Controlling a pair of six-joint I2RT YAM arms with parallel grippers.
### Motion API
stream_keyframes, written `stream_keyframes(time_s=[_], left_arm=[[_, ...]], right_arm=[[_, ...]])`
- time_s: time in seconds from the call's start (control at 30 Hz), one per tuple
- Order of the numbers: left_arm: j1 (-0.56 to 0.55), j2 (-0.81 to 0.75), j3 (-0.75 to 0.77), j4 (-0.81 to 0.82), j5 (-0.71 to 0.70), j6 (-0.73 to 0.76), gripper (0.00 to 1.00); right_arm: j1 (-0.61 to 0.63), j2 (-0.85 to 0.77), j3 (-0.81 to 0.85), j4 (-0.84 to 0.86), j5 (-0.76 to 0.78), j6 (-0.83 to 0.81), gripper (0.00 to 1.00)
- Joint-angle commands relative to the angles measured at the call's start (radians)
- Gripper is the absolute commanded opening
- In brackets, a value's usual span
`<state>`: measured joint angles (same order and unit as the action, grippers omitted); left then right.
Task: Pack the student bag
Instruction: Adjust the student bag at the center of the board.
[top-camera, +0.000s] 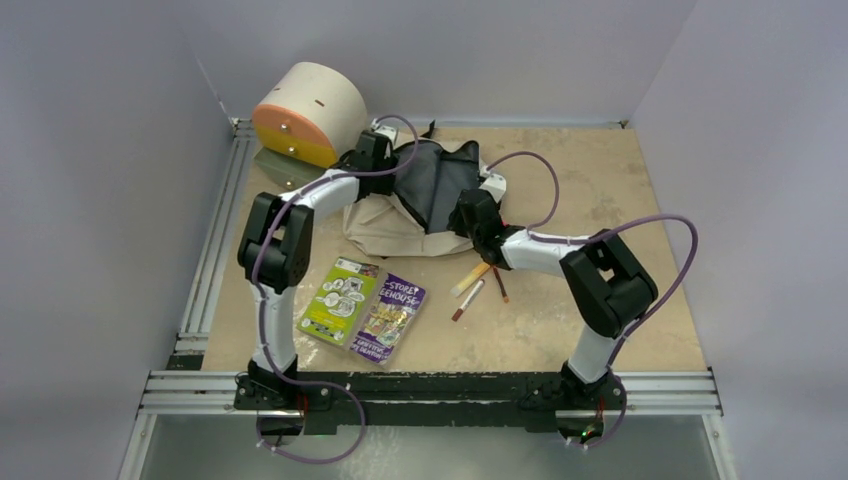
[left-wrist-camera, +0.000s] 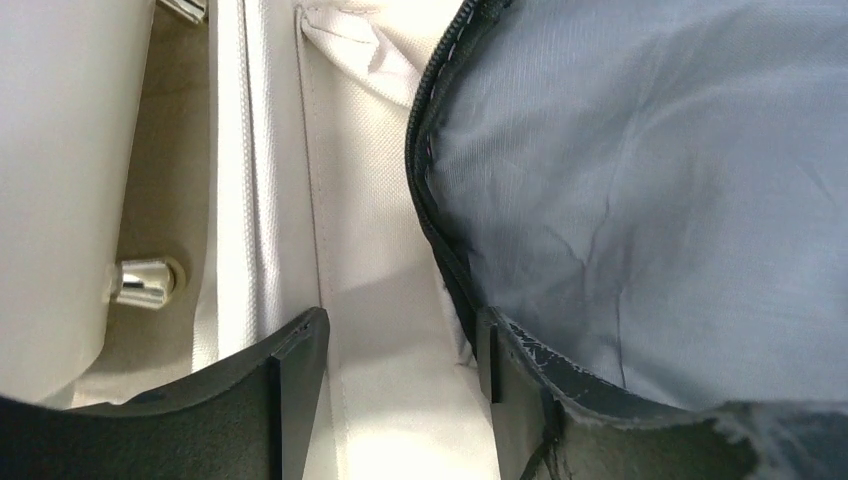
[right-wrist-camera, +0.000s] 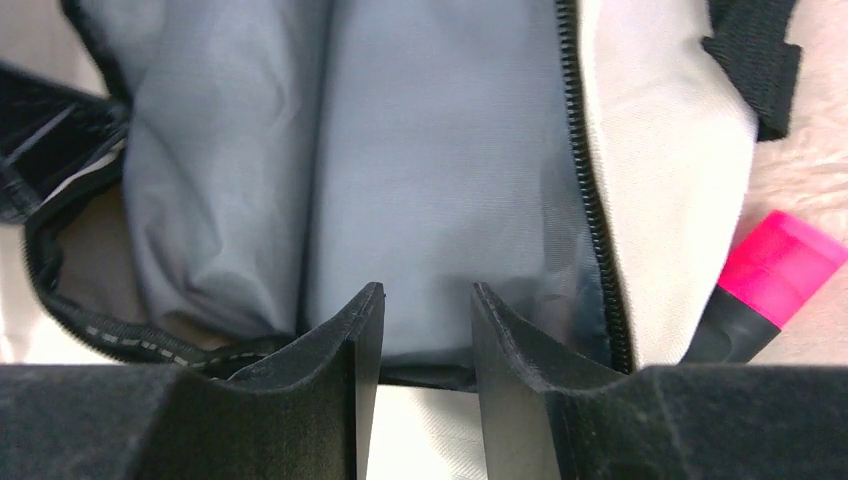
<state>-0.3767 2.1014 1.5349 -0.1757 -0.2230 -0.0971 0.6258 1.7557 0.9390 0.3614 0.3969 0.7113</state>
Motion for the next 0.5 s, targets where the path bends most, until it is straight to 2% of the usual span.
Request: stream_keyframes(time_s=[0.0, 0.23, 0.47], left_arm=[[-0.011, -0.143, 0.006, -0.065, 0.018, -0.031, 0.57], [-0.011, -0.309, -0.012, -0.052, 0.149, -0.054, 0.59], [-0.012, -0.403, -0.012, -0.045, 0.21, -0.088, 0.59]], right_arm=[[-0.039, -0.029, -0.016, 0.015, -0.027, -0.009, 0.4], [-0.041, -0.052, -0.022, 0.068, -0.134, -0.049, 0.41], [-0.042, -0.1, -0.014, 0.066, -0.174, -0.032, 0.41]])
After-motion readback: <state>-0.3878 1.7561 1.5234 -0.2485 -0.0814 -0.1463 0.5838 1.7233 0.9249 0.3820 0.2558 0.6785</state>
